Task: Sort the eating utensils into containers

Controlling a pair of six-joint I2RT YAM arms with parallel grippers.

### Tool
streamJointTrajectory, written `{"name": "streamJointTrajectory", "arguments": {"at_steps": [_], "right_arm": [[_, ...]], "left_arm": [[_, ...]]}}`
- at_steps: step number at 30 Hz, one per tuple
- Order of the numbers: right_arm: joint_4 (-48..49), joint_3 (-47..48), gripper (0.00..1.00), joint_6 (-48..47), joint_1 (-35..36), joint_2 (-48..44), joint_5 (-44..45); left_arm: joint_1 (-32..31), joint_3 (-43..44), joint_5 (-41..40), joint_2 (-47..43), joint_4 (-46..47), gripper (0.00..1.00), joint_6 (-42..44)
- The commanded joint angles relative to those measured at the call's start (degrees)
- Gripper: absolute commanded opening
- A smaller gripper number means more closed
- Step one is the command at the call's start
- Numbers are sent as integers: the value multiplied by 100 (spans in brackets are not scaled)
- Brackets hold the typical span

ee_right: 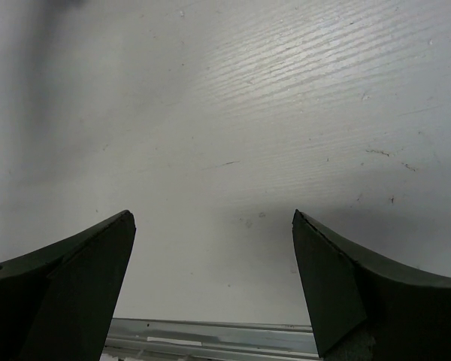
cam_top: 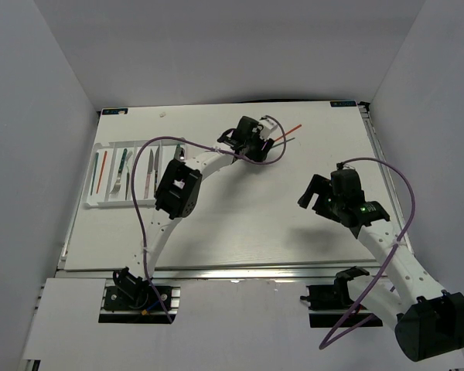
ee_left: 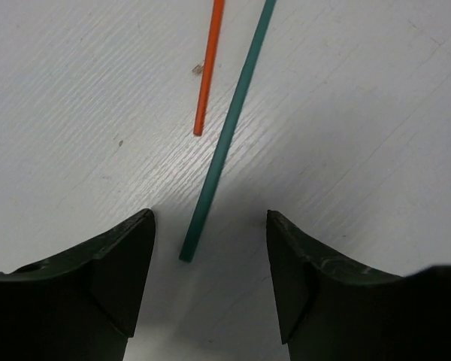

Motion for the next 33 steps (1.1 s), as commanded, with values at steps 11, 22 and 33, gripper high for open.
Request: {"name": "streamJointTrajectory", "arguments": {"at_steps": [11,22,33], "right_arm": [[12,622,89,-157,-23,-285,-58],[-32,912,89,-95,-23,-355,-199],[-6,991,89,-130,-32,-434,-365]], "left_arm": [[-215,-247,747,78,-695,12,201],[-628,-3135,845,-2390,683,0,-203],[678,-4739,-350,-5204,723,0,-669]]}}
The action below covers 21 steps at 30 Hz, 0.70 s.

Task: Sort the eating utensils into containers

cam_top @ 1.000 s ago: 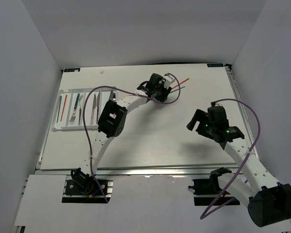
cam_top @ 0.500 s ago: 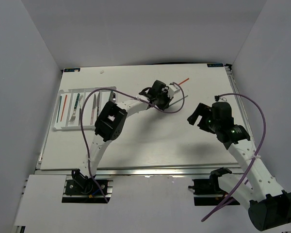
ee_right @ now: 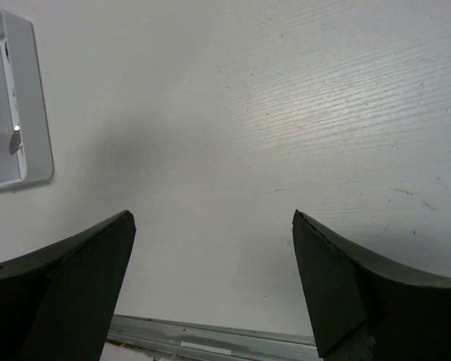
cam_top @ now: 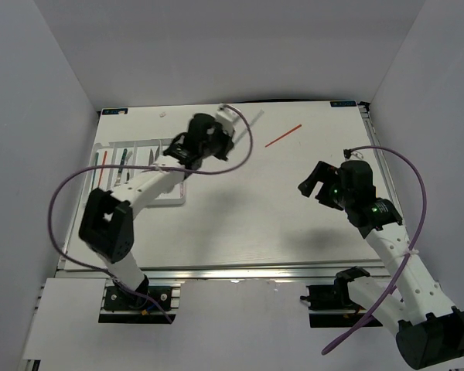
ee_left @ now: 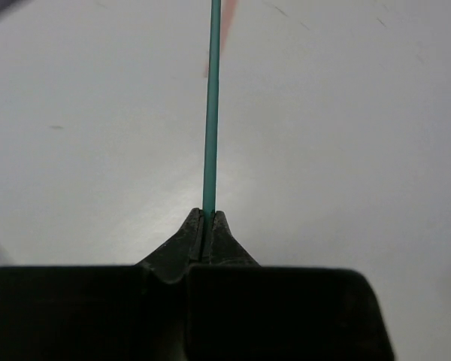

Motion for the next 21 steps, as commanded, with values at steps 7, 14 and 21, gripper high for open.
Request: {"name": "streamJointTrajectory", "arguments": {"at_steps": [7,14,21], "right_arm": [[152,147,89,-187,-32,-148,-341],[345,-178,89,-337,-23,-87,-649],[636,-310,89,-311,-14,-25,-1142]], "left_arm": [[2494,-998,-2361,-1588,-814,0,1082],[3225,-3117,-3344,-2495,1418,0,2323],[3858,-3320,-3804,-1994,1630,0,2481]]}}
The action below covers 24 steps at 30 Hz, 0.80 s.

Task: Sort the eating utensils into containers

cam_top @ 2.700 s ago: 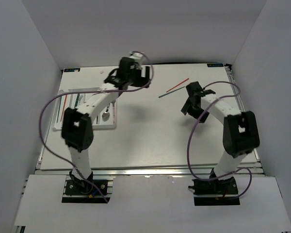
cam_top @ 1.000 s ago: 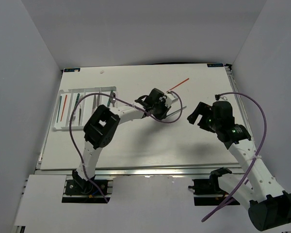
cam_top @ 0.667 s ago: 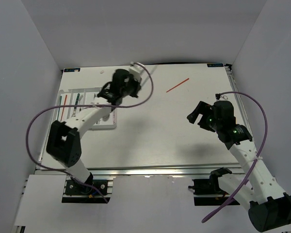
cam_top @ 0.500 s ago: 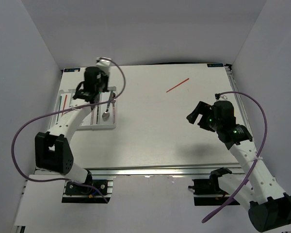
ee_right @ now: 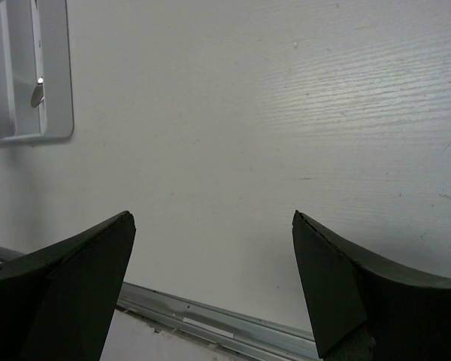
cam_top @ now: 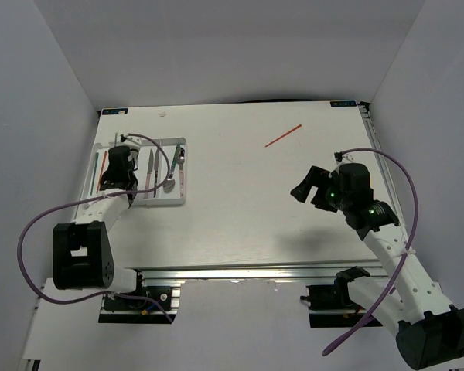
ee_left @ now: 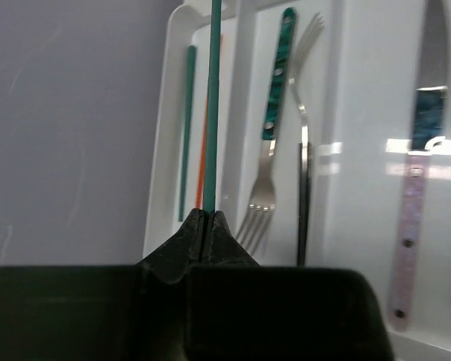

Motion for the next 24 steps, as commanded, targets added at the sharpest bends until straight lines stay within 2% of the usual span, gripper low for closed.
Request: {"name": "streamJointTrajectory", "arguments": {"at_steps": [1,5,8,10,15,24], "right_arm": [[369,-17,89,-86,-14,12,-336],[474,-79,89,-77,-14,29,-459],[431,-88,89,-86,-14,3,-520],[422,-114,89,-86,-5,-171,-538],[396,-272,89,-59,82,-585,-626],[378,-352,89,-77,197,-622,-424]], "left_arm": [[291,22,-465,96,373,0,287],[511,-259,-307,166,574,0,630],[775,-408,264,412,636,0,718],[915,-234,580,649,531,0,709],[1196,320,686,1562,259,0,376],[1426,435,1425,1854,443,0,112]]}}
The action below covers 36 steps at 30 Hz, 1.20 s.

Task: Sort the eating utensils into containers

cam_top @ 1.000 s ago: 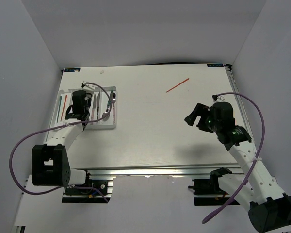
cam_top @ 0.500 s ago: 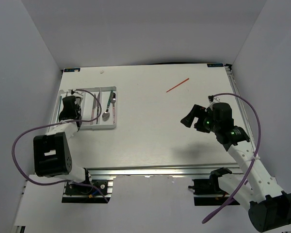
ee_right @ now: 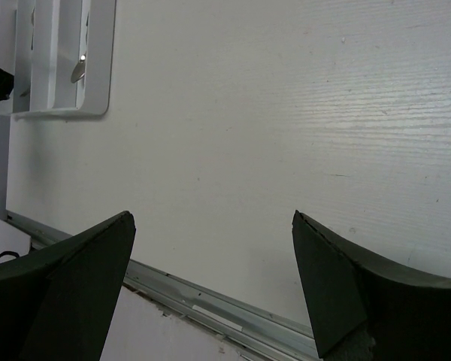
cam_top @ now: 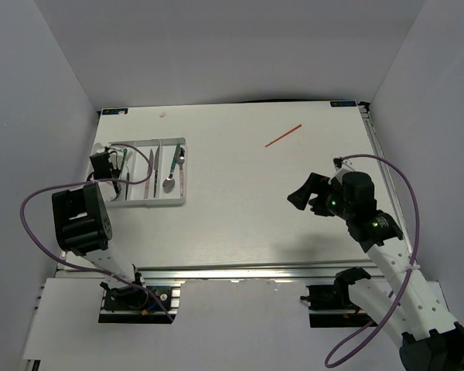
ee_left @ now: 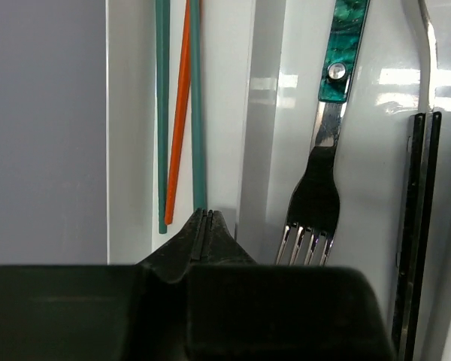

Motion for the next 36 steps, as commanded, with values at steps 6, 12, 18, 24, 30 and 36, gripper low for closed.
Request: {"name": "streamJointTrajectory", "arguments": {"at_steps": [6,12,18,24,30,36], "right_arm": [[146,38,89,-48,48,195,79],[172,73,89,-84,66,387,298],[654,12,89,-92,83,1168,614],[359,1402,89,39,575,3478,2571],[-987,4463,89,645,576,6270,3445],[-2470,8988,89,1120,444,9183,4297]], "left_arm": [[60,255,582,-195,-121,0,-251],[42,553,600,-870,-157,13,-918],[-46,1115,-243,-2888,-1147,98,-3543],[-46,1266,1125,-4016,-2819,98,-4882],[-89,652,1011,-5027,-3242,98,-6404],[-265,-1358,1987,-6688,-2433,98,-6344]]}}
